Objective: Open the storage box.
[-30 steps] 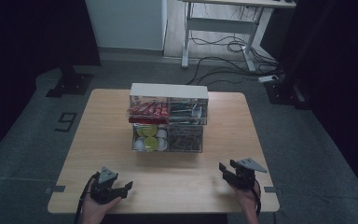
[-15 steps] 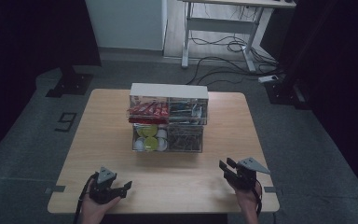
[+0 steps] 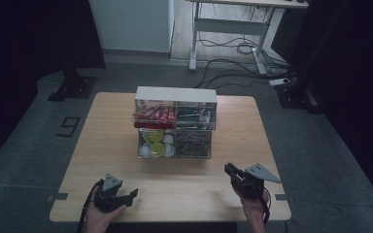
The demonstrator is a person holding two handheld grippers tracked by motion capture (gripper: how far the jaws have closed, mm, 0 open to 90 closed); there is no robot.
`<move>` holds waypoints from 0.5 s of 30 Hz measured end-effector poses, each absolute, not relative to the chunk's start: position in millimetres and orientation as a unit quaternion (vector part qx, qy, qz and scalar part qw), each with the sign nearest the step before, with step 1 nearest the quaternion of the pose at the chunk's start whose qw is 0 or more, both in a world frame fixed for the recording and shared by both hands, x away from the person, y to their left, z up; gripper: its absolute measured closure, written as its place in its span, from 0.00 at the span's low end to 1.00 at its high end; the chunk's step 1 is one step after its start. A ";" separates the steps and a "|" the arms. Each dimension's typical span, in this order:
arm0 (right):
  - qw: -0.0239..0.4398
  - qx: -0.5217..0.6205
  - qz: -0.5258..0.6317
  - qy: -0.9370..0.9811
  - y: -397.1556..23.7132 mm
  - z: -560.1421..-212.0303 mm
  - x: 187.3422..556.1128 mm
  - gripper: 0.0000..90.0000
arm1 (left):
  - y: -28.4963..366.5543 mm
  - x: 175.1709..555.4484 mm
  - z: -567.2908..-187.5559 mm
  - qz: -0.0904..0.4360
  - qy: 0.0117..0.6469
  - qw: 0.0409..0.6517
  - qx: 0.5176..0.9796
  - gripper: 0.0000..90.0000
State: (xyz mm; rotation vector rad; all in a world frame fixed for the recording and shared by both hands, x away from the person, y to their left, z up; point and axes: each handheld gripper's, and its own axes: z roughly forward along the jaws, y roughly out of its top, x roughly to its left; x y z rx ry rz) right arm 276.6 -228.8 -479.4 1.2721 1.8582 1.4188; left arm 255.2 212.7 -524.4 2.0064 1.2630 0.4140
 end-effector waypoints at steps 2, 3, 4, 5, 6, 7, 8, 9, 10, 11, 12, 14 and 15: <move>0.238 0.462 0.518 0.679 -227.1 -478.6 276.2 0.90 | 212.5 255.3 -524.4 0.160 0.488 0.358 0.780 0.31; 0.237 0.460 0.517 0.681 -225.6 -478.0 275.9 0.91 | 212.2 255.2 -524.5 0.160 0.488 0.358 0.780 0.31; 0.237 0.458 0.518 0.683 -224.0 -477.6 275.8 0.92 | 211.9 255.2 -524.7 0.160 0.488 0.357 0.780 0.31; 0.235 0.455 0.518 0.685 -221.0 -477.2 275.6 0.93 | 211.5 255.2 -525.1 0.159 0.488 0.357 0.781 0.31; 0.235 0.455 0.518 0.685 -221.0 -477.2 275.6 0.93 | 211.5 255.2 -525.1 0.159 0.488 0.357 0.781 0.31; 0.233 0.451 0.518 0.688 -218.0 -477.1 275.7 0.94 | 211.0 255.5 -525.6 0.158 0.488 0.356 0.781 0.31; 0.233 0.451 0.518 0.688 -218.0 -477.1 275.7 0.94 | 211.0 255.5 -525.6 0.158 0.488 0.356 0.781 0.31; 0.233 0.450 0.518 0.689 -216.5 -477.2 275.7 0.95 | 210.8 255.6 -525.9 0.158 0.488 0.356 0.781 0.31; 0.231 0.448 0.518 0.691 -214.0 -477.4 276.1 0.96 | 210.7 255.6 -526.1 0.158 0.488 0.355 0.782 0.31; 0.229 0.446 0.519 0.692 -212.2 -477.6 276.3 0.96 | 210.2 255.6 -526.3 0.158 0.487 0.354 0.782 0.31; 0.229 0.446 0.519 0.692 -212.2 -477.6 276.3 0.96 | 210.2 255.6 -526.3 0.158 0.487 0.354 0.782 0.31; 0.222 0.442 0.522 0.695 -208.3 -478.3 277.0 0.97 | 210.0 255.6 -526.5 0.157 0.487 0.354 0.783 0.31; 0.219 0.441 0.523 0.696 -207.2 -478.6 277.1 0.98 | 209.7 255.5 -526.7 0.157 0.487 0.354 0.783 0.31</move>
